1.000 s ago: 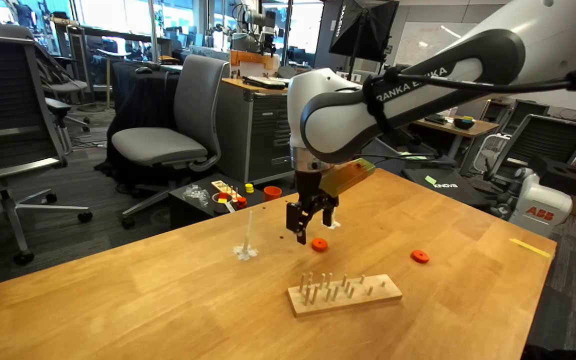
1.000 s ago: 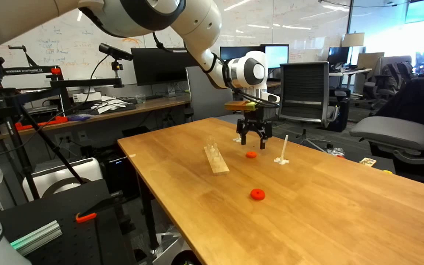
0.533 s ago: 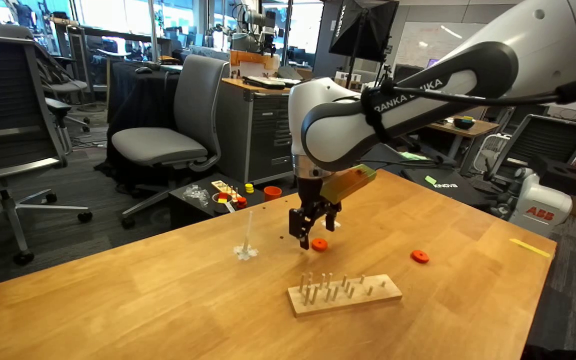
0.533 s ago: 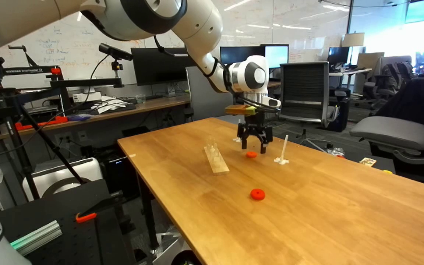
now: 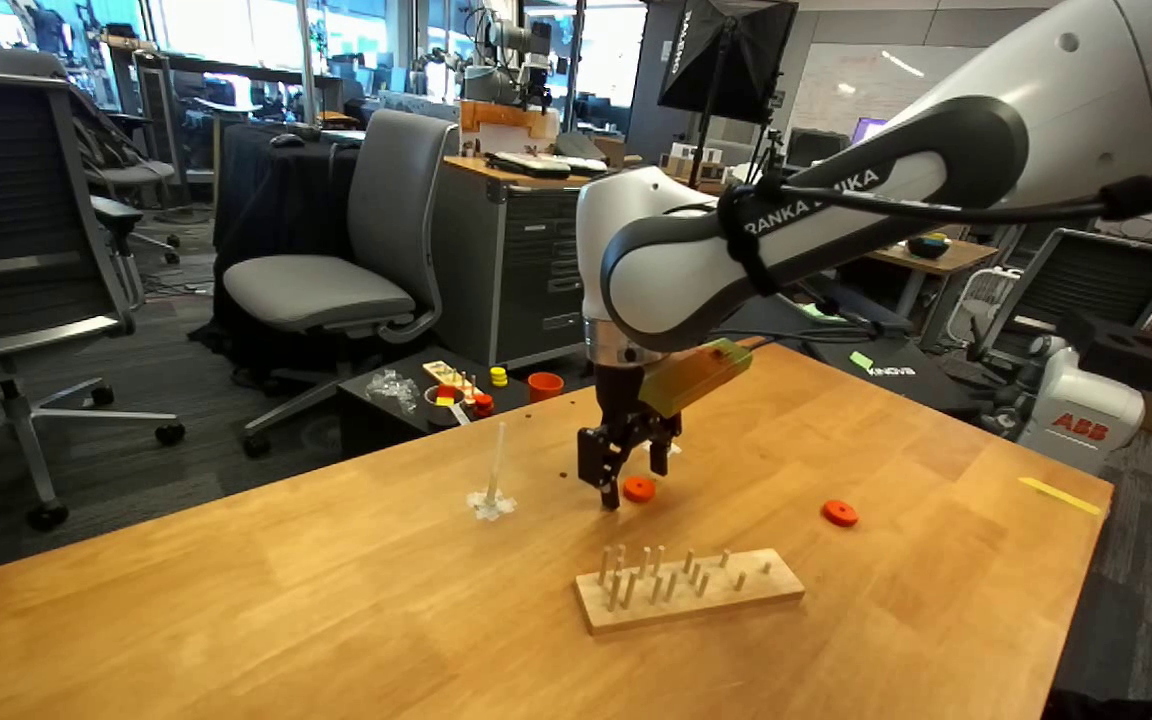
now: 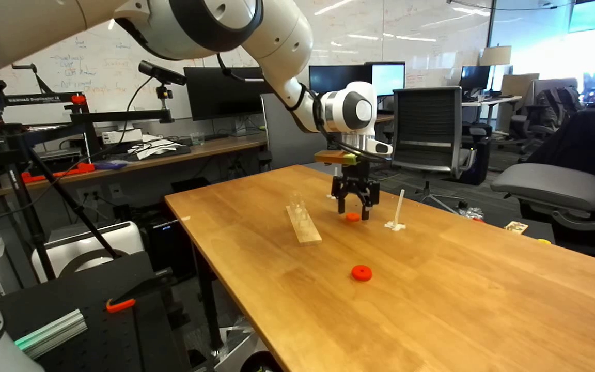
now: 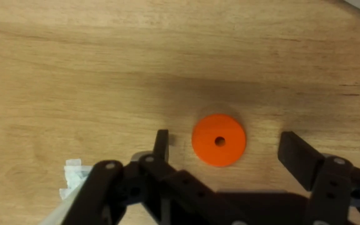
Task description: Get one of the orange objects on the table and place it on the wooden object
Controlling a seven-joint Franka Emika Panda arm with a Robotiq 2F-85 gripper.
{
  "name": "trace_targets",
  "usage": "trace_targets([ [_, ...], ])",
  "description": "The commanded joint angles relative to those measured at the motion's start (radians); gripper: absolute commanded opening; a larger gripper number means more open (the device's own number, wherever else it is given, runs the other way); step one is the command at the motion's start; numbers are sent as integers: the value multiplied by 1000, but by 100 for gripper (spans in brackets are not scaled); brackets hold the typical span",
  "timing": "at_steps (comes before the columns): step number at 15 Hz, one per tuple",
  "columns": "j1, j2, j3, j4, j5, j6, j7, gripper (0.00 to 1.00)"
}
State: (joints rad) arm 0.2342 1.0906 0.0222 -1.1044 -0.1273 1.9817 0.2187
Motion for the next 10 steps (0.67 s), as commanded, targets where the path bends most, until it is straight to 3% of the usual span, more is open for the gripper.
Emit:
trace_targets([
  [1, 0, 8, 3, 27, 32, -17, 6, 58],
  [6, -17, -2, 10, 26, 69, -20, 1, 21],
  [10, -34, -24, 12, 14, 86, -21, -7, 18],
])
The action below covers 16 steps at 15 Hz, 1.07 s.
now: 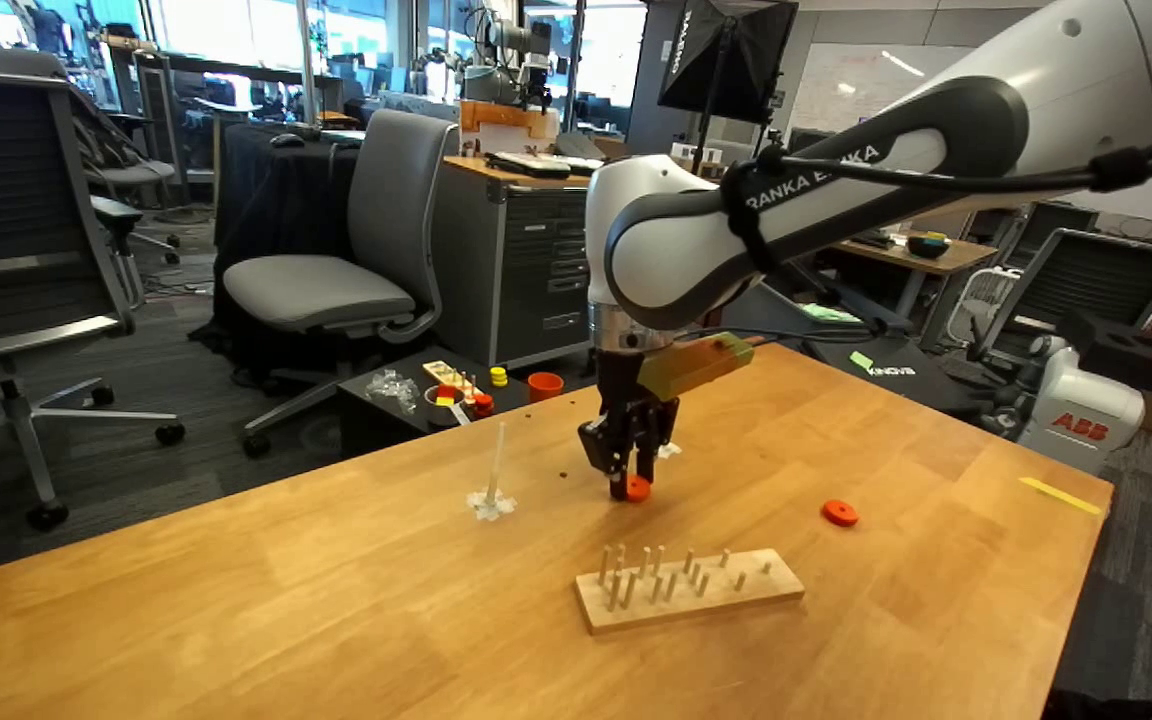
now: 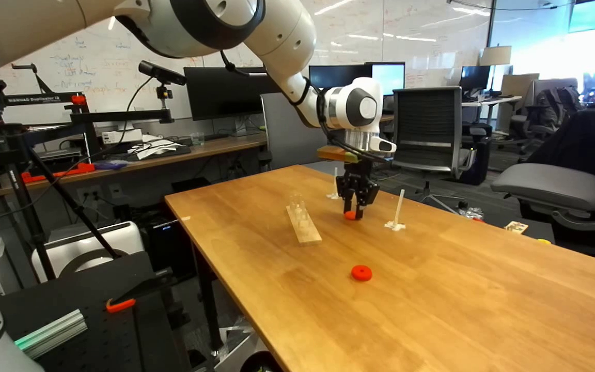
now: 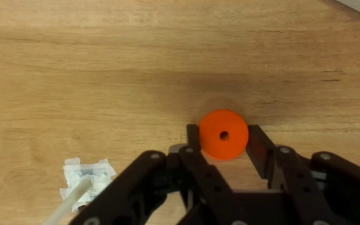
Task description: Get one of the orange objects on the table and place it on the wooden object
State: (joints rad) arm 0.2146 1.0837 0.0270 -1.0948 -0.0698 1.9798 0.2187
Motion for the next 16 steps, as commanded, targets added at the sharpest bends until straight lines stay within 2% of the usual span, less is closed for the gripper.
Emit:
trace_targets([
  [1, -20, -25, 9, 0, 33, -19, -11, 18],
  [9, 4, -149, 13, -80, 22, -9, -8, 18],
  [16, 54, -275, 29, -277, 4, -9, -9, 18],
])
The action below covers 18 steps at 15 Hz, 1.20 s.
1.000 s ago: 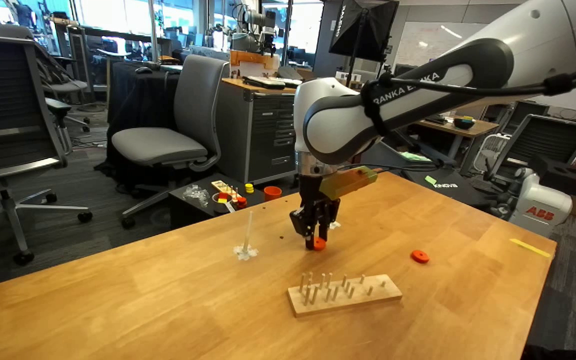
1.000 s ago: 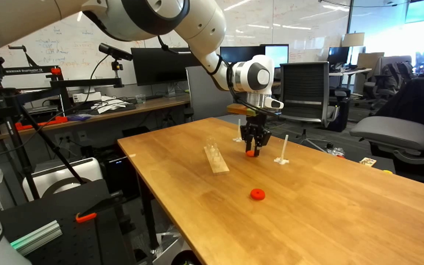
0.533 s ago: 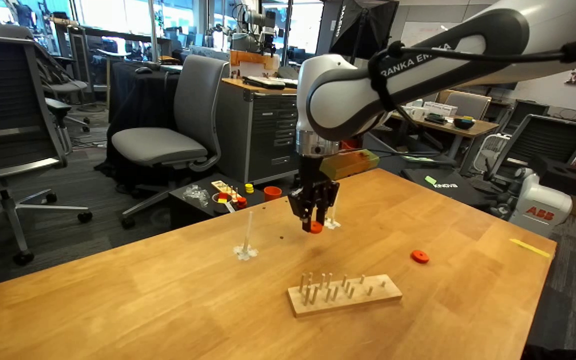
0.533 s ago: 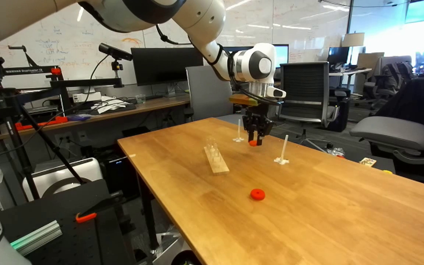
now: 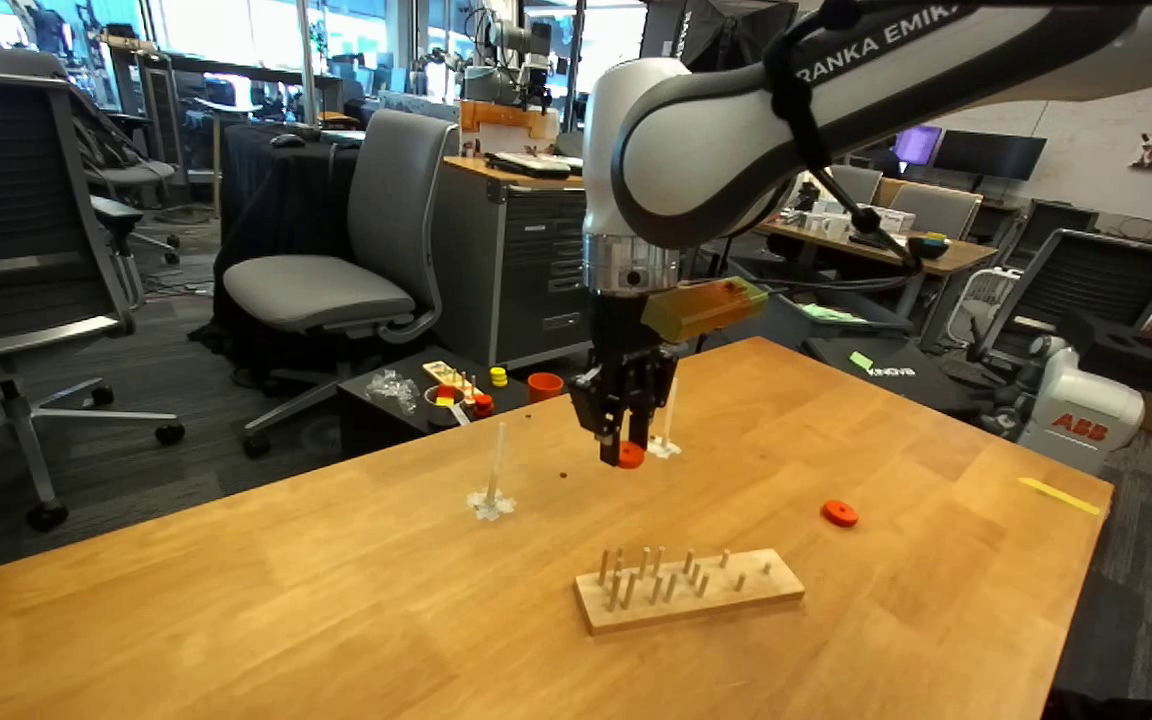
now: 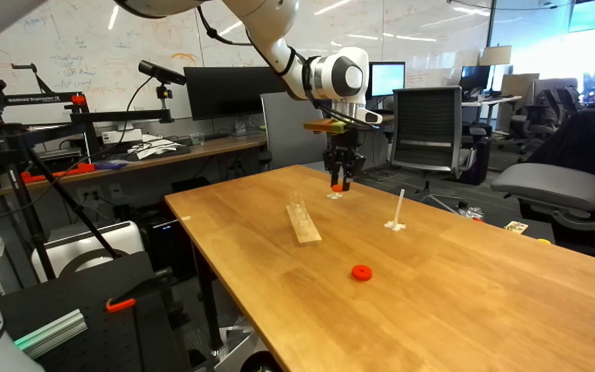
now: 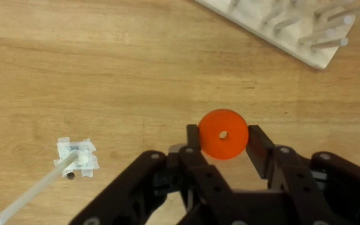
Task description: Get one of the orange objects on the table and place it on the wooden object
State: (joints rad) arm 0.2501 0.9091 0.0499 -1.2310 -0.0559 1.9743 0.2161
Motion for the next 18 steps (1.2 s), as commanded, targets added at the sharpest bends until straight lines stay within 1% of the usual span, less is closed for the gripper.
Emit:
trace_targets([
  [1, 28, -120, 7, -174, -14, -4, -5, 18],
  [6, 52, -215, 3, -320, -37, -1, 4, 18],
  [10, 48, -274, -1, -420, -63, -7, 10, 18],
  [14, 51, -299, -12, -508, -109, 4, 20, 18],
  [18, 48, -309, -10, -559, -139, 10, 21, 18],
])
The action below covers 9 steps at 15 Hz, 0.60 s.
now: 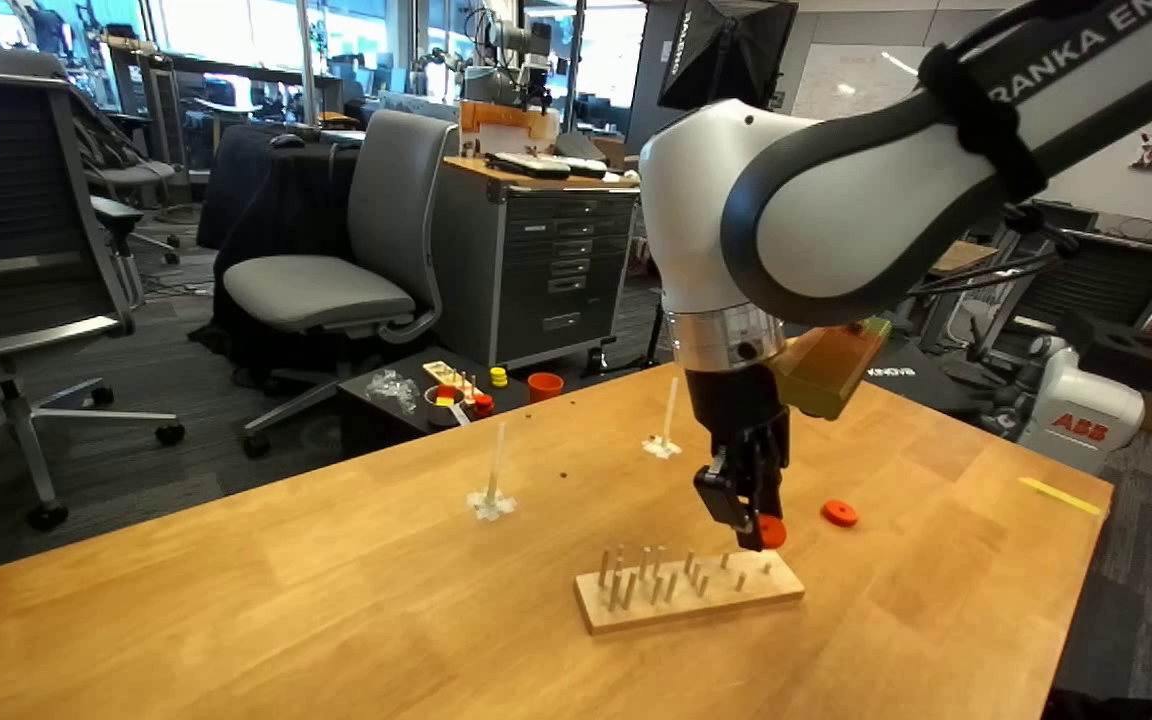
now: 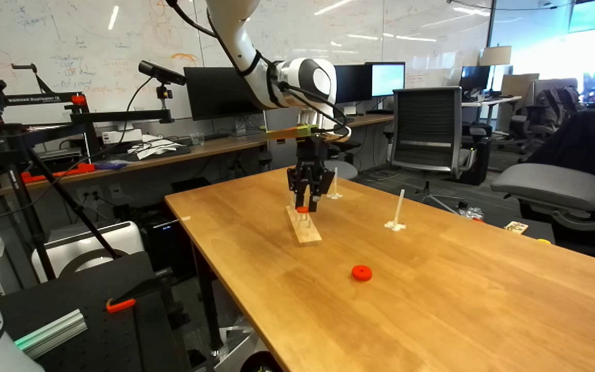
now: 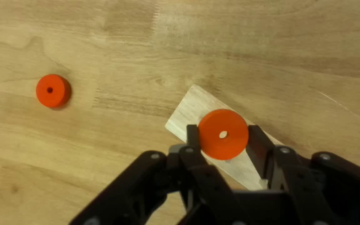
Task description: Get one of the orange objects on the table and place it on the wooden object
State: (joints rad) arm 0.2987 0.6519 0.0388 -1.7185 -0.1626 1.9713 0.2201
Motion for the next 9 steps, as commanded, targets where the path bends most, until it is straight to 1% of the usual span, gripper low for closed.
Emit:
trace_targets([
  [1, 1, -54, 0, -81, -42, 16, 19, 18],
  [9, 3, -60, 4, -120, -68, 96, 21, 18],
])
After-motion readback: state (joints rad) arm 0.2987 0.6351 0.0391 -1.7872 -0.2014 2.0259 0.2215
